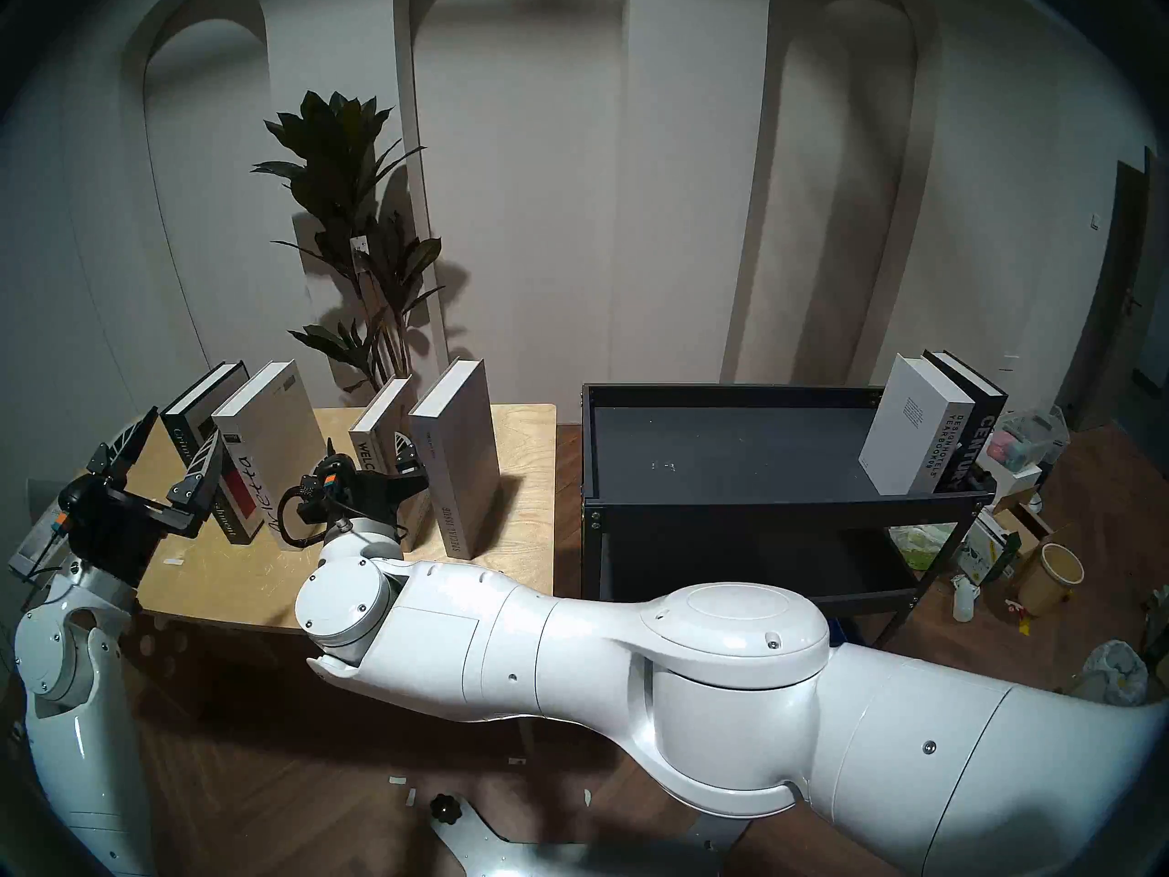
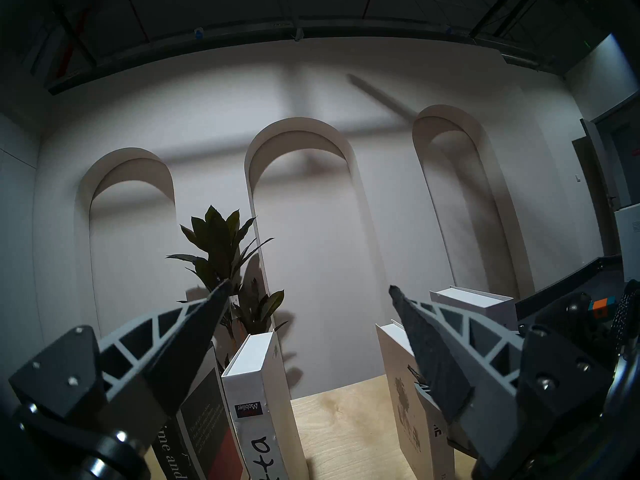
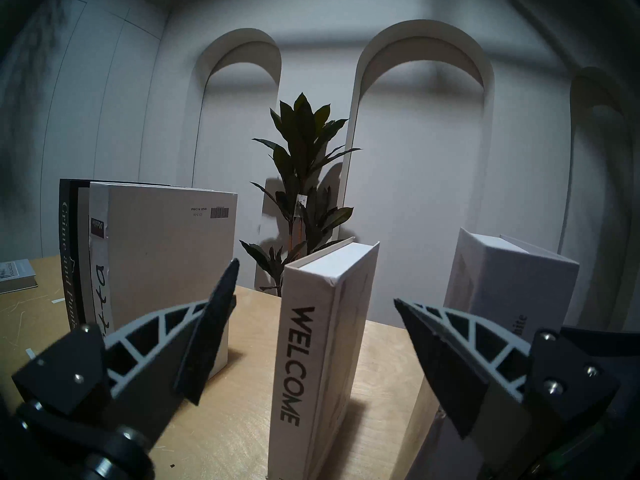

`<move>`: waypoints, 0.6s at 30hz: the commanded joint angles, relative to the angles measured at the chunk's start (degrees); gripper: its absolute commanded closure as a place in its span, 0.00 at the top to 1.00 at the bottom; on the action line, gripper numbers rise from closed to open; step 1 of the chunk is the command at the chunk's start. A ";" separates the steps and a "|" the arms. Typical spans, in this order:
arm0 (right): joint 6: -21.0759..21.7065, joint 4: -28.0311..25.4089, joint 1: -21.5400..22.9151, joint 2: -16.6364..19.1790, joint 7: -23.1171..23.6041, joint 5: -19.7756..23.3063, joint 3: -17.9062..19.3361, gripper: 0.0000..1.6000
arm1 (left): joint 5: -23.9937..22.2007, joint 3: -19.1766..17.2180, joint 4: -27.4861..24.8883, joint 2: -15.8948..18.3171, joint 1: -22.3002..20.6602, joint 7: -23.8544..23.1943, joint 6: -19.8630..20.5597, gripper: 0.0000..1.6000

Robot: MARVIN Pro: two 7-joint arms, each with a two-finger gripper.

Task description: Move the books from the display table onto the shelf, standing them upright with spines facing out and tallest at one end

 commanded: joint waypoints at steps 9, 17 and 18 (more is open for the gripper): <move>1.06 0.29 1.77 -0.98 2.14 0.18 0.91 1.00 | -0.07 -0.08 -0.38 0.26 -0.33 -0.03 -0.17 1.00; 1.97 0.85 1.96 -0.98 3.39 0.50 1.16 1.00 | -0.10 -0.07 -0.22 0.27 -0.34 -0.04 -0.18 1.00; 1.97 0.85 1.96 -0.98 3.39 0.50 1.16 1.00 | -0.10 -0.07 -0.22 0.27 -0.34 -0.04 -0.18 1.00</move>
